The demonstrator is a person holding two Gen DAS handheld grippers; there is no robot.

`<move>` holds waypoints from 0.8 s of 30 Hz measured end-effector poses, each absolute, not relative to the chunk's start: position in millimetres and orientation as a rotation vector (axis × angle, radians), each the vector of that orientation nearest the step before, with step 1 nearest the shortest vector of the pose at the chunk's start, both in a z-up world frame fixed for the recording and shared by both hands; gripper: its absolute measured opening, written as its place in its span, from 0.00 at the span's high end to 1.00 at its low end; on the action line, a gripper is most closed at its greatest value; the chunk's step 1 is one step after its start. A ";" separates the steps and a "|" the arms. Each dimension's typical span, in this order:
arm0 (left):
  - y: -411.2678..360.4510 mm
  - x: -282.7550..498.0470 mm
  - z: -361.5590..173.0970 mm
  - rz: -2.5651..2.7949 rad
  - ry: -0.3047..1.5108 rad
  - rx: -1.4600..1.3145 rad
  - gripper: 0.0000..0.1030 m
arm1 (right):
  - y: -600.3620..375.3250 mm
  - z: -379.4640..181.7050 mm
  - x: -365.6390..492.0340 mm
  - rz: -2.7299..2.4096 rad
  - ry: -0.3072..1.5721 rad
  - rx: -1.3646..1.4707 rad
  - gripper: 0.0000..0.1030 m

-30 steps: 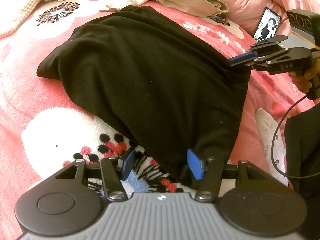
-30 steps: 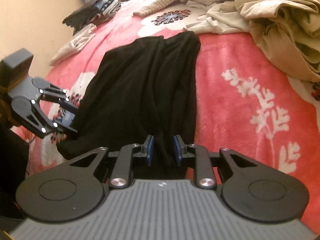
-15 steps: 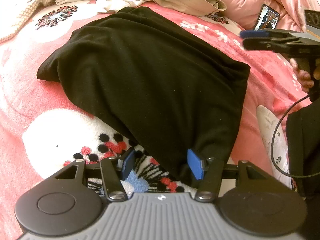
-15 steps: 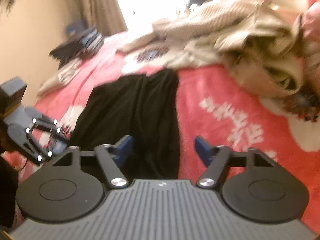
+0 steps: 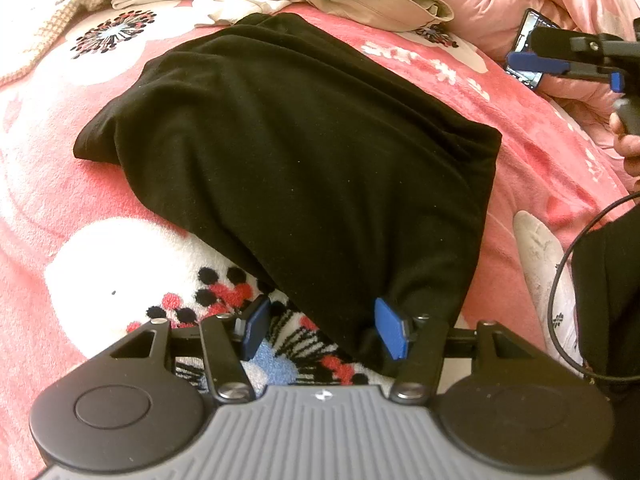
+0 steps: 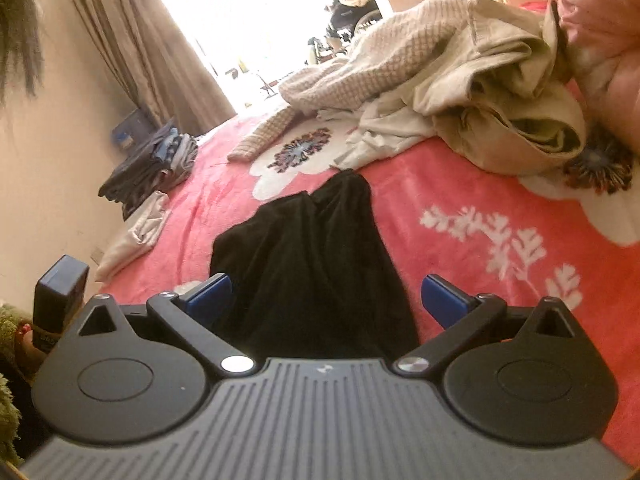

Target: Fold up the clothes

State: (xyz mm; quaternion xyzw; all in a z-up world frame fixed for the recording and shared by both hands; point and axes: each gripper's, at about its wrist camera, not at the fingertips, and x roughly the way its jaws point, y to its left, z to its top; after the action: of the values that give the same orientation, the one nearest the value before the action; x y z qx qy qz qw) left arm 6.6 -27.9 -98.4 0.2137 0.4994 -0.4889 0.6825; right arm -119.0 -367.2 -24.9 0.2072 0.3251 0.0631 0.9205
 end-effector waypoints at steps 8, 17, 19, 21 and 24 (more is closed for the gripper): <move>-28.2 5.7 -98.3 -1.094 1.122 0.481 0.41 | -361.3 -21.3 -122.2 0.173 0.643 0.422 0.01; -26.9 5.3 -98.7 -1.094 1.124 0.477 0.40 | -351.1 -23.4 -115.8 0.211 0.692 0.397 0.01; -26.7 5.2 -98.6 -1.094 1.123 0.477 0.40 | -350.2 -23.9 -115.6 0.202 0.701 0.385 0.01; -27.0 4.8 -98.1 -1.092 1.124 0.476 0.40 | -349.8 -25.4 -114.6 0.197 0.709 0.383 0.01; -27.3 4.2 -97.8 -1.091 1.124 0.475 0.40 | -350.3 -30.4 -110.7 0.174 0.742 0.380 0.02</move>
State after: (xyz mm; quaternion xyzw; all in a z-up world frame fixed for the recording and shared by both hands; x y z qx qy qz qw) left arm 4.2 -27.3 -97.8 0.2119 0.5013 -0.4867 0.6833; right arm -110.7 -350.3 -30.4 0.1844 0.3601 0.0843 0.9106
